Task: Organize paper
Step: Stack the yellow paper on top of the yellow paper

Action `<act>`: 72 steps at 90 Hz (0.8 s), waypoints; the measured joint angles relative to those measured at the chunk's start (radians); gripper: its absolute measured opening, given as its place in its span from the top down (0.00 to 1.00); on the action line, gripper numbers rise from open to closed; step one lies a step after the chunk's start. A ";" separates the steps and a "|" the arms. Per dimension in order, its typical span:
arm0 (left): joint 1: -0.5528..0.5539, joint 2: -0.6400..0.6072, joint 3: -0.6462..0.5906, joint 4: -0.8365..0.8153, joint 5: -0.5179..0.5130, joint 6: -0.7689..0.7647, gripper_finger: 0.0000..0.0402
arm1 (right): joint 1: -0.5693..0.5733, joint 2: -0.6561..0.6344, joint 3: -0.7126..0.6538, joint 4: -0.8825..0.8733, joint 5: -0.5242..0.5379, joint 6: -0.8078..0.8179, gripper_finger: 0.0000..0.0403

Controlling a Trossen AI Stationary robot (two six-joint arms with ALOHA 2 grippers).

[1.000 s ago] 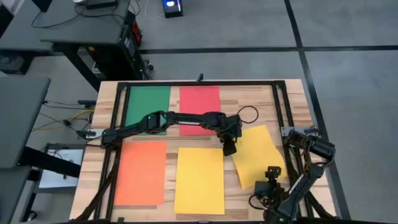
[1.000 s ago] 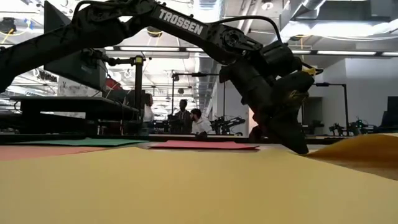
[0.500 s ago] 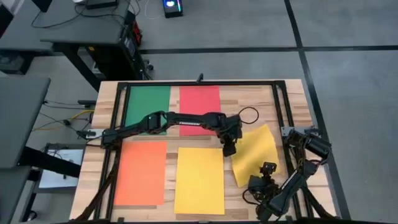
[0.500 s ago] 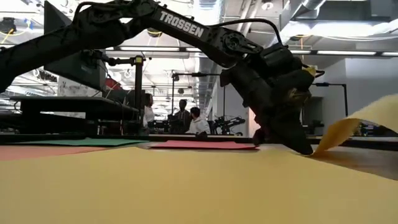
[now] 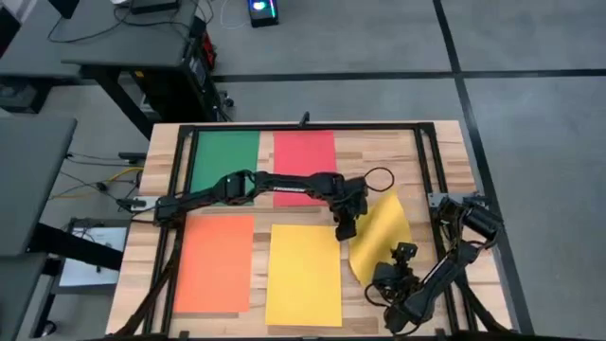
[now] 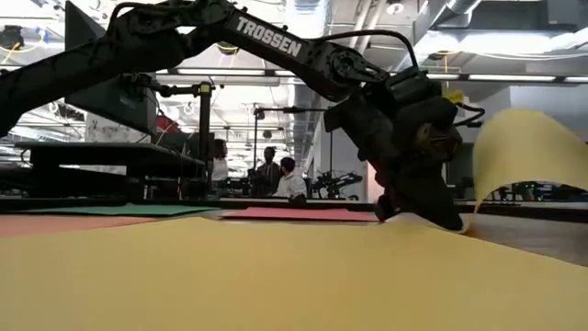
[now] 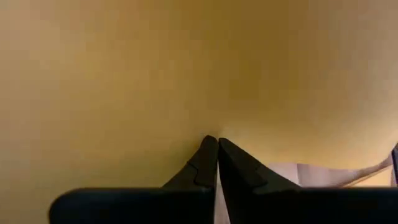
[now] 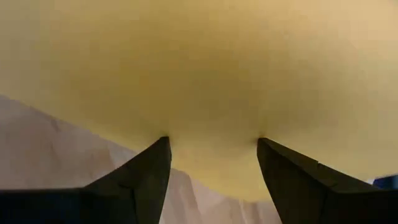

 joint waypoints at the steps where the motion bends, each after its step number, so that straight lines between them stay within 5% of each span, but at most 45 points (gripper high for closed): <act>1: 0.000 0.000 0.000 0.000 0.002 0.000 1.00 | -0.001 0.000 0.000 0.000 0.002 0.000 0.44; 72: -0.013 -0.023 0.067 -0.050 0.072 0.033 1.00 | -0.041 -0.001 0.003 -0.076 0.182 0.127 0.44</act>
